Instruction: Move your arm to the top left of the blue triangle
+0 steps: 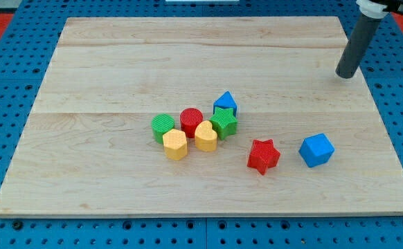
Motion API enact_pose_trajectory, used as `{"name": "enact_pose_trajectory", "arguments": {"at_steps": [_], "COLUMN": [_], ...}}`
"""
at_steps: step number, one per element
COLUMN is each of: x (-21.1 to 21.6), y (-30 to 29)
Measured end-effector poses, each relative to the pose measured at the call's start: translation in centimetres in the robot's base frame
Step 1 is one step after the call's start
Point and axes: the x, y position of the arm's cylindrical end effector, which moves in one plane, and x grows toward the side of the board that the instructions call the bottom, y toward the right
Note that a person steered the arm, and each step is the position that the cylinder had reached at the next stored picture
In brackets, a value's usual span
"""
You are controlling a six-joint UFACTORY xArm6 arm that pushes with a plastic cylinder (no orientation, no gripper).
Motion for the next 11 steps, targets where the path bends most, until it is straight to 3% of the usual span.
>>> {"name": "enact_pose_trajectory", "arguments": {"at_steps": [9, 11], "x": [-4.4, -4.5], "y": [-0.1, -13.7]}}
